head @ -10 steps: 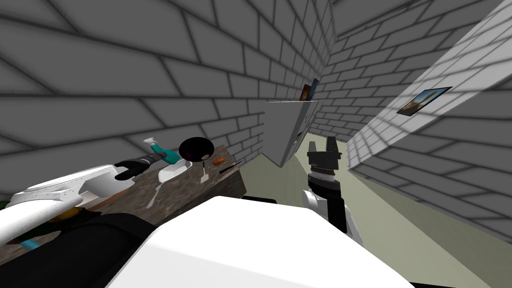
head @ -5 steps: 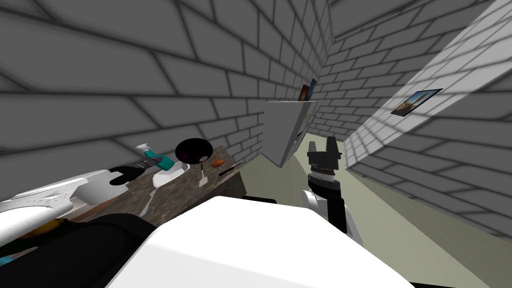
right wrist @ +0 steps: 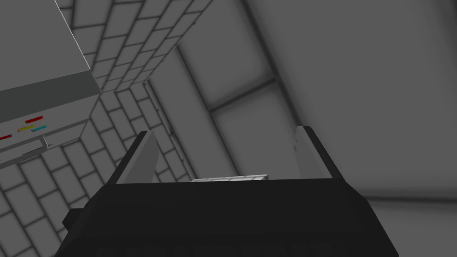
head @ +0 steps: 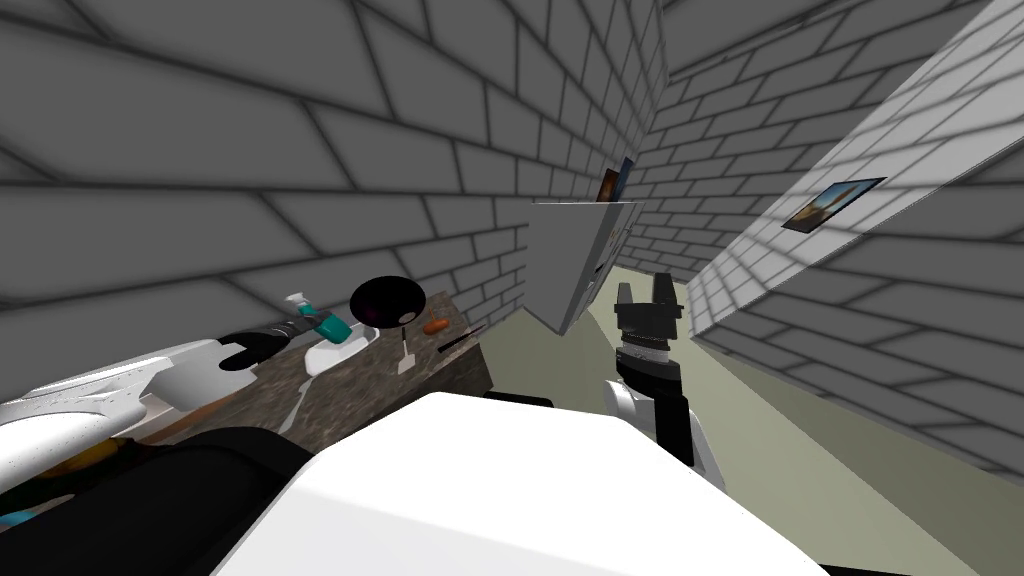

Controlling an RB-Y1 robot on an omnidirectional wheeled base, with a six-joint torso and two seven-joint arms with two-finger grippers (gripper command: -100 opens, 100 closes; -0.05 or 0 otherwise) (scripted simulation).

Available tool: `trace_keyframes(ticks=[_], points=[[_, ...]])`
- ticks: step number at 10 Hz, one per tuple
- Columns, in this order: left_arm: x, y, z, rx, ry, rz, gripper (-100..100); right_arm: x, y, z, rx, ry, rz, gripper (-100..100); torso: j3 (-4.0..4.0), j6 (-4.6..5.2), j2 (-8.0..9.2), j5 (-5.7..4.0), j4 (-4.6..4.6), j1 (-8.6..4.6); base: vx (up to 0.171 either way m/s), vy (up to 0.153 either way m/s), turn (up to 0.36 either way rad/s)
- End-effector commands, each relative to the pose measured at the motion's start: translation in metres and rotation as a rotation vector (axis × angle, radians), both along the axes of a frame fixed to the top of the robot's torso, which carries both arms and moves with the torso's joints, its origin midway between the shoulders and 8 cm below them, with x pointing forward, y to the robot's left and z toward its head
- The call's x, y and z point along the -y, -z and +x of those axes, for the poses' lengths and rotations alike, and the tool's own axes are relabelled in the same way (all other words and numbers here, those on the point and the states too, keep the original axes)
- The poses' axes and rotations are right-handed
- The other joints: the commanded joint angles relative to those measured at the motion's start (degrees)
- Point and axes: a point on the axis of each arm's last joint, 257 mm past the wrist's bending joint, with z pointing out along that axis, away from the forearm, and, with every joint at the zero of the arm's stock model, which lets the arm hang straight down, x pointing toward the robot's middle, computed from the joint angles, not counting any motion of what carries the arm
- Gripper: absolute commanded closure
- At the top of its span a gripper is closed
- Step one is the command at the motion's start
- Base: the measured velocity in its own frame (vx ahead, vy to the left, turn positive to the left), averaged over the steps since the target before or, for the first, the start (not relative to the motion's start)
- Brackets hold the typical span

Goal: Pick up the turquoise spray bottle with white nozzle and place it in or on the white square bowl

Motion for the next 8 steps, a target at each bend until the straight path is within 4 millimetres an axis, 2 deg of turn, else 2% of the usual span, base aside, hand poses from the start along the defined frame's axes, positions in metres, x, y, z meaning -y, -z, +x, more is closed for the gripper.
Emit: trace_keyframes(ticks=[1, 2, 8], points=[[0.005, -0.014, 0.011, 0.004, 0.015, 0.004, -100, 0.000, 0.000, 0.000, 0.000, 0.000, 0.000, 0, 0.00, 0.00, 0.00, 0.00, 0.00, 0.00, 0.003, 0.009, 0.091], [0.005, -0.014, 0.011, 0.004, 0.015, 0.004, -100, 0.000, 0.000, 0.000, 0.000, 0.000, 0.000, 0, 0.00, -0.03, 0.00, -0.02, 0.00, 0.01, 0.006, 0.010, 0.083], [0.027, -0.047, 0.049, 0.005, 0.068, 0.004, -100, 0.000, 0.000, 0.000, 0.000, 0.000, 0.000, 0, -0.02, 0.00, -0.04, 0.00, -0.01, 0.02, 0.007, 0.010, 0.080]])
